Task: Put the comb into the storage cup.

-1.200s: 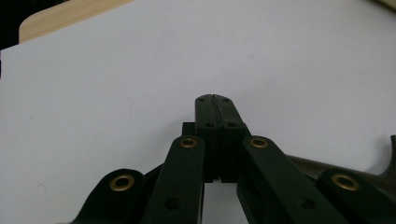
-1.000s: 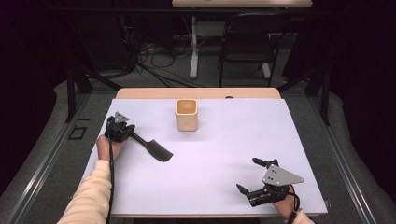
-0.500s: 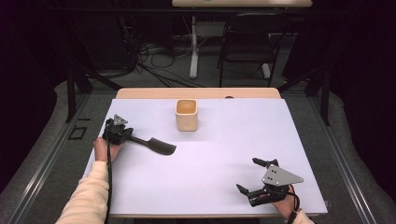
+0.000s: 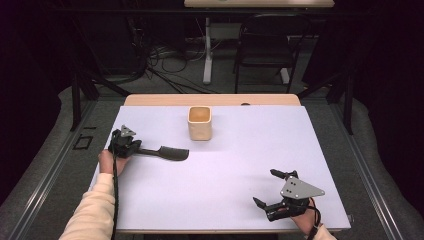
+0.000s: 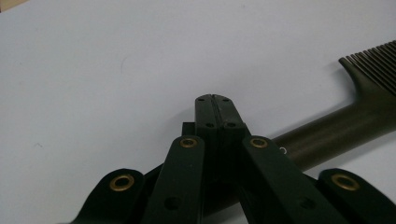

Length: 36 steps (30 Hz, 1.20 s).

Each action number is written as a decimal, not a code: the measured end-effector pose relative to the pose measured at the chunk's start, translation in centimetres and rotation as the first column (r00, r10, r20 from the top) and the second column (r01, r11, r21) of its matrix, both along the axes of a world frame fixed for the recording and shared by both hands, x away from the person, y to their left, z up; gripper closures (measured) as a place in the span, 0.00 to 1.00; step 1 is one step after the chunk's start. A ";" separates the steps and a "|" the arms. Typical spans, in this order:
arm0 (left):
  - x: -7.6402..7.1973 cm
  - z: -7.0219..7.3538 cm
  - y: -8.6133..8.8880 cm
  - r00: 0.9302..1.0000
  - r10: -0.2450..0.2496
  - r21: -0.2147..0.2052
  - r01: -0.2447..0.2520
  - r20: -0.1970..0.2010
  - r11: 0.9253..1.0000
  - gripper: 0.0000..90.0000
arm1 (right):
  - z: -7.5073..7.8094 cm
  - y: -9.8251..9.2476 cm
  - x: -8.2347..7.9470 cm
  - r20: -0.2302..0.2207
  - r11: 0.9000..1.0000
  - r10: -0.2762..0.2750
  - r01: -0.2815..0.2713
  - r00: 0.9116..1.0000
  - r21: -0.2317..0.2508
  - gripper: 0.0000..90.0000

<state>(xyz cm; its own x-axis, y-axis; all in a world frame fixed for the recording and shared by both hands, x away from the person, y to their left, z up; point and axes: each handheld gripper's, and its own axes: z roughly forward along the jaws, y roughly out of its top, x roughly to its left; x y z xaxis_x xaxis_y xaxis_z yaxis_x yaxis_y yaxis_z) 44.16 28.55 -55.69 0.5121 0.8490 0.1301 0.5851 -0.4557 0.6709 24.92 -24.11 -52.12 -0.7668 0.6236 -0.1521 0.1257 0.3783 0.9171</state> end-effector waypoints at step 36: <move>-2.0 0.7 0.5 1.000 0.017 -0.009 -0.017 -0.018 1.000 1.00 | -0.1 0.2 0.1 -0.008 1.000 0.000 0.000 1.000 -0.005 0.00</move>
<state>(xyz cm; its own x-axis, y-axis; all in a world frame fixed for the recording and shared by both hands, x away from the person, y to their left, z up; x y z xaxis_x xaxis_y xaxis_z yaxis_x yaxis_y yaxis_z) 42.12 29.06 -55.00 0.4997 0.8587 0.1135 0.6047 -0.4397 0.6641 25.03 -23.93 -52.18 -0.7681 0.6228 -0.1491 0.1333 0.3832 0.9140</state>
